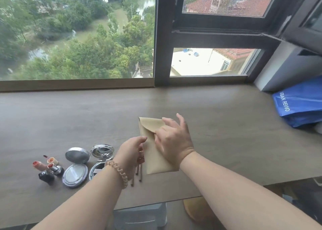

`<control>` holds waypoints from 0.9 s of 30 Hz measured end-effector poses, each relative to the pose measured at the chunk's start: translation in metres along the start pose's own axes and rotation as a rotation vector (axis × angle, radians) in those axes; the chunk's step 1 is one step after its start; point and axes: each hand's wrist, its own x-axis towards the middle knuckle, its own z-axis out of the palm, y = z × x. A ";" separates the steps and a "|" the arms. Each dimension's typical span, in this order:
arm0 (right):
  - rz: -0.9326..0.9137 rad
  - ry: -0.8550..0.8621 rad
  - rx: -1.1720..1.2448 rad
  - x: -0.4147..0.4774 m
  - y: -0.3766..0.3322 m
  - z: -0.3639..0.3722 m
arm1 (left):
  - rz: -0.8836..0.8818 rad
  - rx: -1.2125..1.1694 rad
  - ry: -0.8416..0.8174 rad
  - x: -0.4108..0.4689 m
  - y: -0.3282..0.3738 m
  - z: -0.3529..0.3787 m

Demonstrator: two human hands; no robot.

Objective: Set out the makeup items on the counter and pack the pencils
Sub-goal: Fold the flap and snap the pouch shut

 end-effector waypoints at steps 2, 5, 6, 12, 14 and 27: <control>-0.027 0.027 0.050 0.003 -0.009 -0.013 | 0.030 -0.010 -0.089 -0.007 0.009 0.002; 0.008 -0.033 0.192 0.009 -0.018 -0.032 | 0.118 0.003 -0.161 -0.019 0.020 -0.002; 0.037 -0.070 0.238 0.012 -0.019 -0.039 | 0.137 0.012 -0.175 -0.024 0.024 -0.005; -0.078 -0.069 0.079 0.021 -0.036 -0.066 | 0.171 0.061 -0.273 -0.045 0.040 -0.029; -0.076 -0.012 0.087 0.022 -0.044 -0.070 | 0.178 0.073 -0.306 -0.051 0.045 -0.036; 0.226 -0.207 0.441 0.034 -0.069 -0.110 | 0.132 0.130 -0.436 -0.081 0.040 -0.084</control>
